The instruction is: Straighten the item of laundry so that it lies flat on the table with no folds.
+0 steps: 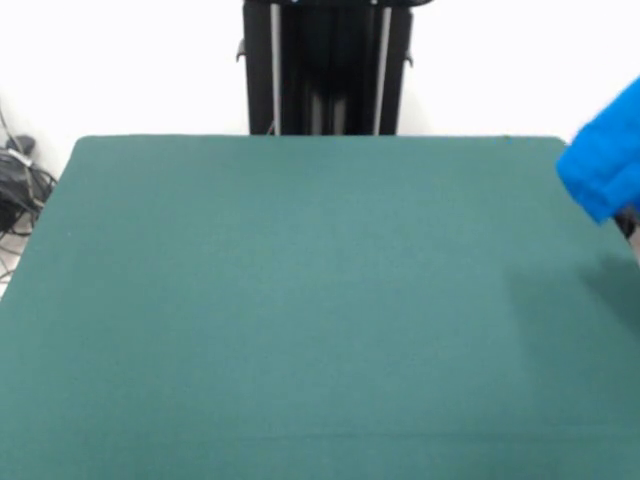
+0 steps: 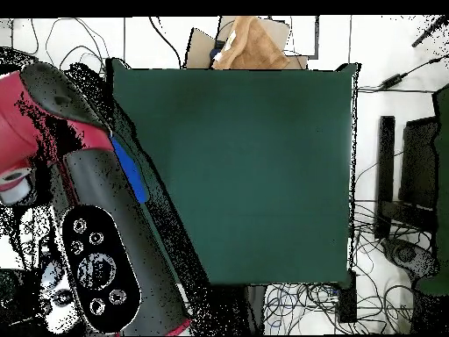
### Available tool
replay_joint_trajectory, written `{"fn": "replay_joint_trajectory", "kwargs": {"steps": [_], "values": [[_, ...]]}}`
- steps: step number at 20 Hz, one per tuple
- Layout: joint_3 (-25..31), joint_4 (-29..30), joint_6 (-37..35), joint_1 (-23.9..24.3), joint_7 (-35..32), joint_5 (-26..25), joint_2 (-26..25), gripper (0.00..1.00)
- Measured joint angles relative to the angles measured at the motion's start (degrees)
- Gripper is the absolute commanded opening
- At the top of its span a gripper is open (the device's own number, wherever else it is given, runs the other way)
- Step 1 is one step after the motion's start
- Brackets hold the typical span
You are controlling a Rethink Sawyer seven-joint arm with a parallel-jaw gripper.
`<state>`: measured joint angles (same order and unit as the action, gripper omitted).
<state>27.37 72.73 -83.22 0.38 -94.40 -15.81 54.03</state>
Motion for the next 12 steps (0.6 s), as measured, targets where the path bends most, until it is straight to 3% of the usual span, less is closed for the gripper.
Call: {"fn": "replay_joint_trajectory", "kwargs": {"steps": [12], "values": [[-1.4, 6.1, 17.3, 5.0, 0.0, 3.8, 1.5, 0.0]]}}
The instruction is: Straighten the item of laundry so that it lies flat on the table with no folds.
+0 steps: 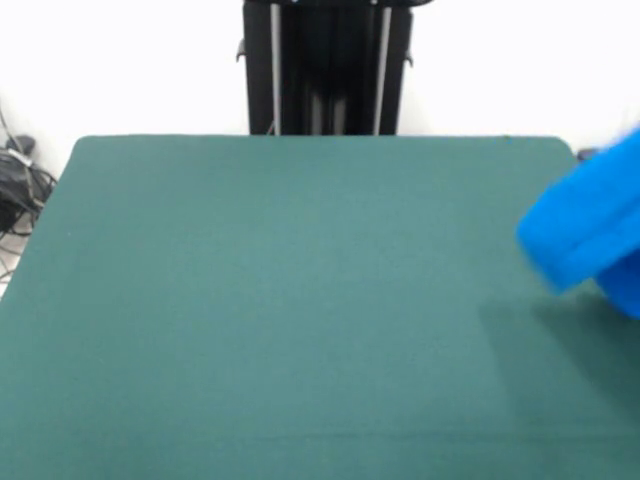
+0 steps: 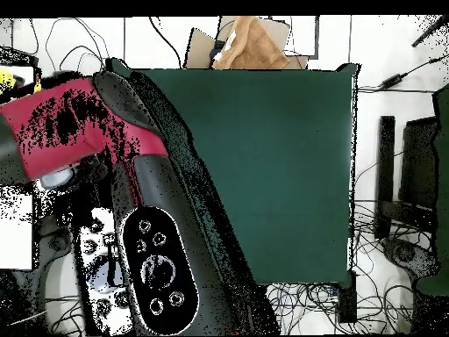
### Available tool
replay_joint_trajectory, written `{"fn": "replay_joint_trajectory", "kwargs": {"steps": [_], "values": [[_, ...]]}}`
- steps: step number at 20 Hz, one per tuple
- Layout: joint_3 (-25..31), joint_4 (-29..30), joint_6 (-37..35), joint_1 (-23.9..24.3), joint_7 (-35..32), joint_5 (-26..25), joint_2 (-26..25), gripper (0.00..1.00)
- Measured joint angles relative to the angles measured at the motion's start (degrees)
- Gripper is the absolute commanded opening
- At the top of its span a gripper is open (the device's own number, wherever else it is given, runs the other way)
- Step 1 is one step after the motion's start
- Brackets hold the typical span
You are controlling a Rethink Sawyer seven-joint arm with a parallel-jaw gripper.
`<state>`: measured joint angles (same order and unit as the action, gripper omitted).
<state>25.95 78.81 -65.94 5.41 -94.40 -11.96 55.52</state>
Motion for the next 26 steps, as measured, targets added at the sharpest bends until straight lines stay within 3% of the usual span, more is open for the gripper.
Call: {"fn": "replay_joint_trajectory", "kwargs": {"steps": [12, 18, 26], "values": [[-0.2, 2.3, 7.1, 9.7, 0.0, 0.5, -2.7, 0.0], [0.6, 1.4, 9.8, 16.9, 0.3, 0.5, -9.2, 0.0], [1.6, -2.0, 11.3, 21.7, 3.4, 0.3, -18.1, 0.0]]}}
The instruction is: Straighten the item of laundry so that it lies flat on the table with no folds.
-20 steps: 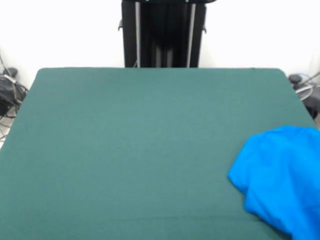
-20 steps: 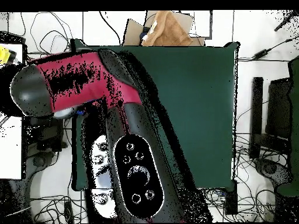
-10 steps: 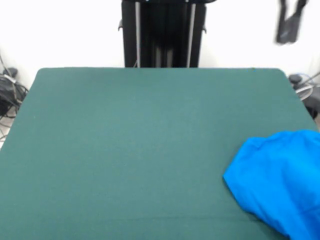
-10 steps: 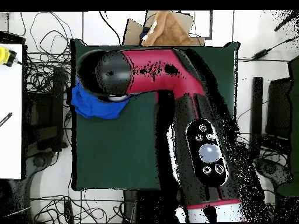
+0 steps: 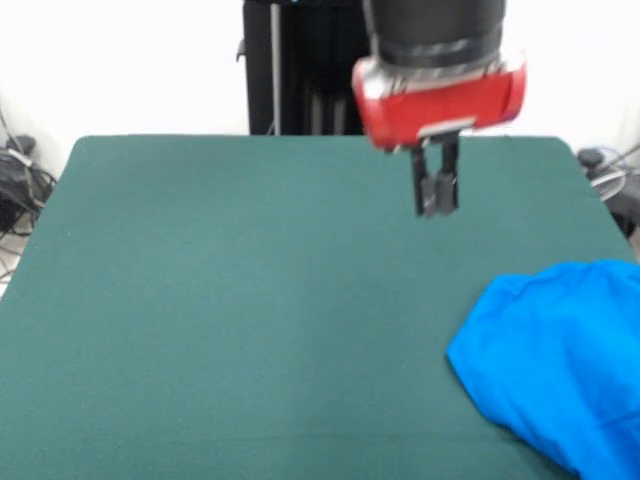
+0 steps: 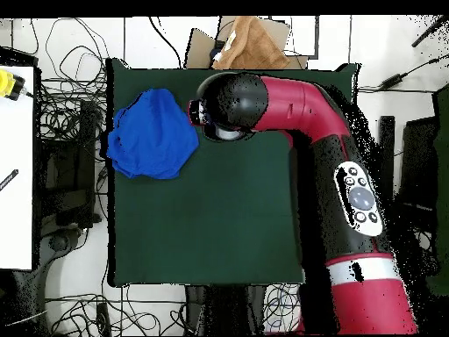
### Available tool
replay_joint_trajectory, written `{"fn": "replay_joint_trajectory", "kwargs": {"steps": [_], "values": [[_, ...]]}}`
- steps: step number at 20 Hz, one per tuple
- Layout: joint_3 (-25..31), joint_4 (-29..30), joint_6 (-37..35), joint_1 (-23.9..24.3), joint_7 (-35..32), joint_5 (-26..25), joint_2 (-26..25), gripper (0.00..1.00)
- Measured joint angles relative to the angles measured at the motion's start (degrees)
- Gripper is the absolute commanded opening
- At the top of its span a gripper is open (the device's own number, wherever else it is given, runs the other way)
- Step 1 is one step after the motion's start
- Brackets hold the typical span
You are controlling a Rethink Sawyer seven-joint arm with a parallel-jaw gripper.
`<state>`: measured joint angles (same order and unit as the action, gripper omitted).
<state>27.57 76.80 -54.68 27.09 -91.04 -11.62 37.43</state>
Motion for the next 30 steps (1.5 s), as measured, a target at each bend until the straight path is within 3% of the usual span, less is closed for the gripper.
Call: {"fn": "replay_joint_trajectory", "kwargs": {"steps": [10, 15, 26, 27, 30], "values": [[0.6, -6.0, 0.4, -1.7, 1.6, -2.3, -6.2, 0.0], [0.9, -8.8, 4.7, -3.9, 1.6, -4.8, -10.3, 0.0], [0.9, -9.4, 10.5, -7.6, 1.6, -6.5, -13.6, 0.0], [1.1, -10.9, 10.6, -8.3, 1.6, -6.6, -14.9, 1.0], [1.3, -11.5, 10.6, -8.4, 1.6, -6.6, -15.3, 1.0]]}}
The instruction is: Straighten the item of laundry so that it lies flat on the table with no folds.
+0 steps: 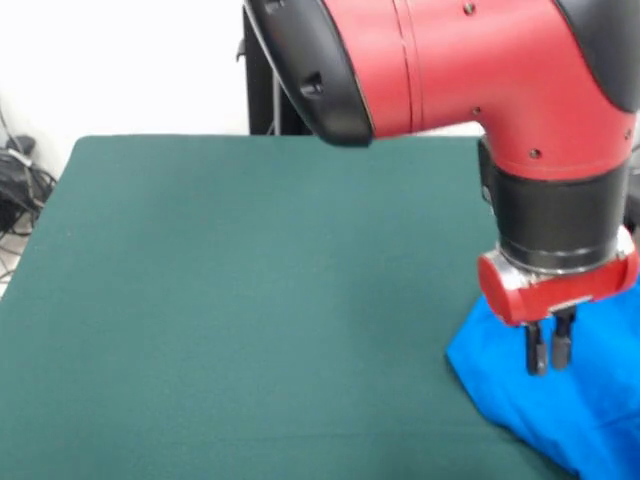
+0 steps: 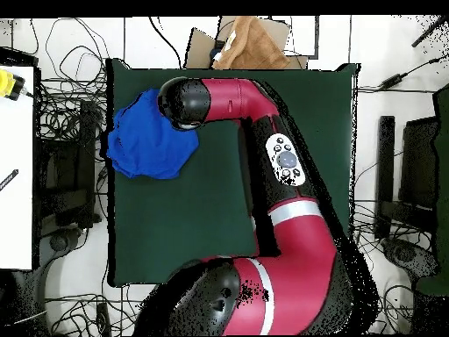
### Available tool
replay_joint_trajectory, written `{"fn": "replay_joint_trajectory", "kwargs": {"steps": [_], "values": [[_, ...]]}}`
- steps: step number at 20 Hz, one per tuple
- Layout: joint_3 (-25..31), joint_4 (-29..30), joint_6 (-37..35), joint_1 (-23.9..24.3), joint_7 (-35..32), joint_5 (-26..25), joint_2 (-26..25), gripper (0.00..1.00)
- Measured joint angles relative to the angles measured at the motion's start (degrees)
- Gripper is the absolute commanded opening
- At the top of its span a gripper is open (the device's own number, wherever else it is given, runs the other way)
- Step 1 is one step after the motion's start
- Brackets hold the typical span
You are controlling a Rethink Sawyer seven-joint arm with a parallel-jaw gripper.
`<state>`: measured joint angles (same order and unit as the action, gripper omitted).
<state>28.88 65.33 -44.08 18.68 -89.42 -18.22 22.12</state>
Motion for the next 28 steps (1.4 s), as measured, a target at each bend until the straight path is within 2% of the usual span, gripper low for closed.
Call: {"fn": "replay_joint_trajectory", "kwargs": {"steps": [7, 13, 28], "values": [[2.3, -4.7, 0.0, 0.1, 0.0, 0.0, -4.5, 1.0], [4.2, -5.2, 0.0, 1.5, 0.1, 0.0, -6.7, 1.0], [4.5, -5.0, 0.0, 3.1, 0.1, -0.3, -6.8, 1.0]]}}
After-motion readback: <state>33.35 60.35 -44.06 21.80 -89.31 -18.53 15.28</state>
